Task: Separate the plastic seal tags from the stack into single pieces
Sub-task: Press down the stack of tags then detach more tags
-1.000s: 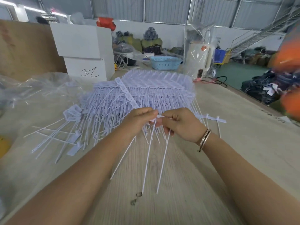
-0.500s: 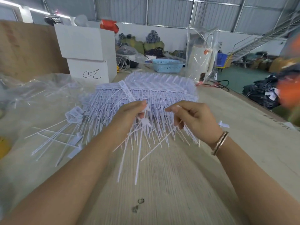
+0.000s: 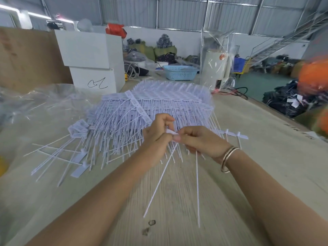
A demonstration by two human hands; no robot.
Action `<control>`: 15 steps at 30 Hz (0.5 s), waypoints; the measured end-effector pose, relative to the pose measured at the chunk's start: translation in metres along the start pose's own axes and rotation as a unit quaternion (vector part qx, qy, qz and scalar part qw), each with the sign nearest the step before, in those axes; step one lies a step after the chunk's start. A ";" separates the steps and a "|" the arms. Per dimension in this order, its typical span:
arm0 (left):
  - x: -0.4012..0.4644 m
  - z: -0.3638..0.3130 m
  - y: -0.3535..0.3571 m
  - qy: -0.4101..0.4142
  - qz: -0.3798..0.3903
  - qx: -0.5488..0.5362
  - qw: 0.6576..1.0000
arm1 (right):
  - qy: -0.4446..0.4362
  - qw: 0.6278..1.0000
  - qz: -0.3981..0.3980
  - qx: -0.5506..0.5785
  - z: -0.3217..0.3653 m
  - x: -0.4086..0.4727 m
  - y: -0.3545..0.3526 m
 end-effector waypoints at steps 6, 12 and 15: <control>0.005 -0.002 -0.005 0.002 0.060 0.045 0.997 | -0.057 0.996 0.002 0.062 0.007 -0.002 -0.004; 0.002 -0.007 -0.010 0.027 0.079 0.168 0.982 | -0.055 0.997 0.050 0.017 0.007 -0.003 0.002; 0.004 -0.008 -0.011 0.028 0.062 0.188 0.980 | -0.040 0.998 0.034 -0.019 0.004 0.000 0.005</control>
Point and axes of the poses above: each hand's wrist, its own x-axis towards the middle knuckle, its own y-axis out of the palm, z = x × y, the point moved 6 cm from there along x, towards the middle knuckle, and after that the axes turned 10 degrees about -x, right-handed, at the moved point
